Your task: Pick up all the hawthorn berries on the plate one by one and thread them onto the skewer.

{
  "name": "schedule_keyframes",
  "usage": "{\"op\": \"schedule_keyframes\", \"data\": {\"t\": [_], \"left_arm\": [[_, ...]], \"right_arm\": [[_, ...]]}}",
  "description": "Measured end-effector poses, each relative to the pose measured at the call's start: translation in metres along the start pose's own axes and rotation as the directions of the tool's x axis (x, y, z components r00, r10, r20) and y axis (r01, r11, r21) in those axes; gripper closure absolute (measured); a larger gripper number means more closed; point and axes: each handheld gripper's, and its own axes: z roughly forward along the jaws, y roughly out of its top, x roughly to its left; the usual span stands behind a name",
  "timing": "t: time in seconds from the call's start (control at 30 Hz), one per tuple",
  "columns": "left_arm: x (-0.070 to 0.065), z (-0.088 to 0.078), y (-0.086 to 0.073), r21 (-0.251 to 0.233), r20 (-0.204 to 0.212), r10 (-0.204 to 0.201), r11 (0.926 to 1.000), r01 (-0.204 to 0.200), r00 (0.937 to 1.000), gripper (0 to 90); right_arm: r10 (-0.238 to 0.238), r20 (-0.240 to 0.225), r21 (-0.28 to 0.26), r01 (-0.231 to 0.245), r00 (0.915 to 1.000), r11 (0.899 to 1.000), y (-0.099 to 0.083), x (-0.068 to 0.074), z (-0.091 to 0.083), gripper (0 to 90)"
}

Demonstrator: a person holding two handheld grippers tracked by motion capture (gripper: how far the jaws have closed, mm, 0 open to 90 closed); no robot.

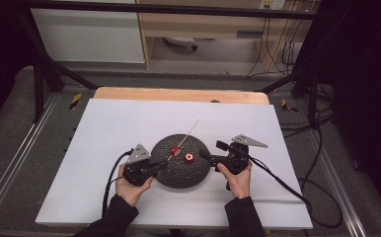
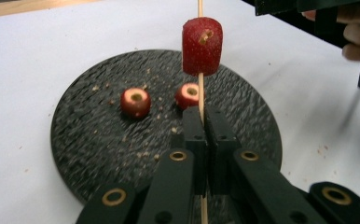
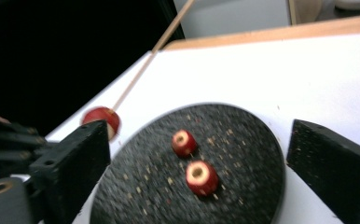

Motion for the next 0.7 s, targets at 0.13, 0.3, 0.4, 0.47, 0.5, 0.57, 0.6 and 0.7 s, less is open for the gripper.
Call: {"op": "schedule_keyframes", "data": {"t": [0.13,0.3,0.4,0.47,0.5,0.57,0.6,0.7], "left_arm": [[0.005,-0.010,-0.009,0.012,-0.008,0.012,0.9999,-0.012,0.9999,87.9],[0.013,-0.023,-0.018,0.022,-0.013,0.014,0.9997,-0.014,0.9998,87.9],[0.018,-0.030,-0.024,0.030,-0.017,0.013,0.9995,-0.012,0.9998,87.9],[0.021,-0.035,-0.028,0.035,-0.024,0.009,0.9994,-0.008,0.9997,87.9],[0.023,-0.037,-0.030,0.035,-0.026,0.005,0.9994,-0.004,0.9997,87.8],[0.027,-0.042,-0.034,0.042,-0.032,0.005,0.9991,-0.004,0.9995,87.9],[0.028,-0.044,-0.036,0.043,-0.034,0.004,0.9991,-0.003,0.9994,87.9],[0.033,-0.050,-0.040,0.048,-0.040,0.006,0.9988,-0.004,0.9992,87.9]], "right_arm": [[-0.054,0.018,0.069,0.052,0.9984,0.996,0.001,-0.003,-0.001,3.8],[-0.097,0.030,0.140,0.091,0.9949,0.986,0.001,-0.006,-0.002,3.0],[-0.101,0.029,0.159,0.095,0.9945,0.983,0.002,-0.007,-0.003,3.1],[-0.105,0.030,0.181,0.098,0.9941,0.979,0.003,-0.008,-0.003,3.1],[-0.111,0.034,0.193,0.102,0.9932,0.976,0.003,-0.008,-0.003,3.0],[-0.118,0.042,0.217,0.106,0.9922,0.970,0.004,-0.009,-0.004,3.0],[-0.122,0.046,0.224,0.109,0.9914,0.969,0.005,-0.010,-0.004,2.9],[-0.140,0.048,0.250,0.124,0.9890,0.960,0.007,-0.009,-0.003,2.9]]}}
